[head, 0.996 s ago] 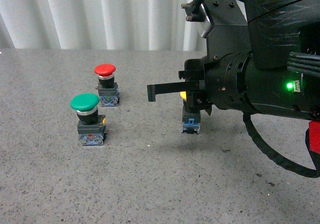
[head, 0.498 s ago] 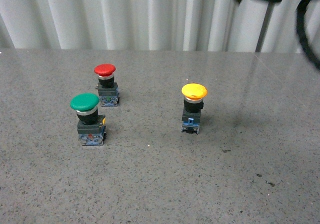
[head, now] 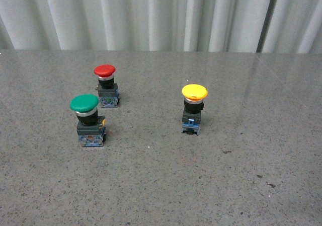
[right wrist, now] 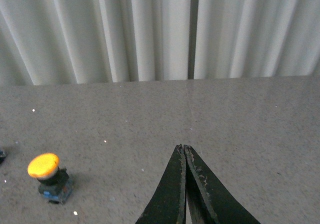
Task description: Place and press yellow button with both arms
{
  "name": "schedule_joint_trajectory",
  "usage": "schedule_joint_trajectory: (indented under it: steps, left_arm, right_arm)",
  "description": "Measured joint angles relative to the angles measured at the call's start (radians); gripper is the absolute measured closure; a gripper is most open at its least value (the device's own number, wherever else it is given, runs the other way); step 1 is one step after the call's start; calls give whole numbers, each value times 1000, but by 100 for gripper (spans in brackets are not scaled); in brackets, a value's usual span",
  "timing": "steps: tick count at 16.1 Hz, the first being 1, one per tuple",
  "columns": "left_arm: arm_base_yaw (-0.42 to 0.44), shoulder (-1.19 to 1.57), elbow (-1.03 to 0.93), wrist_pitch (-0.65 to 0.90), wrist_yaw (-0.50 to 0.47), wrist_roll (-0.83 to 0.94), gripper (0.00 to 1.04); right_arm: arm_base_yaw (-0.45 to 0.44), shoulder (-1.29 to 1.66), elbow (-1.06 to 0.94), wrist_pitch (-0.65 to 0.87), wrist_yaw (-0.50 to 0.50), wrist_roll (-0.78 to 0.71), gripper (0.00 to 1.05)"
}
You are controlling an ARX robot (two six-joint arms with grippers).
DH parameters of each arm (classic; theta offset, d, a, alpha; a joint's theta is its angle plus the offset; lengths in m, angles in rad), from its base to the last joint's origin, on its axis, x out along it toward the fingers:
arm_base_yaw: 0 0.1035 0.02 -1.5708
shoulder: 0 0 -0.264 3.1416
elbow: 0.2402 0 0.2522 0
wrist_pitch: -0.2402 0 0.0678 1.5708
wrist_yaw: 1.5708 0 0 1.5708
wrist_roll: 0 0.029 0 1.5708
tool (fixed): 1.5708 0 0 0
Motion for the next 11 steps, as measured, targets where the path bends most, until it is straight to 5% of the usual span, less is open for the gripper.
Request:
schedule_joint_trajectory:
  steps: [11]
  left_arm:
    - [0, 0, 0, 0, 0, 0, 7]
  right_arm:
    - [-327, -396, -280, -58, -359, -42, 103]
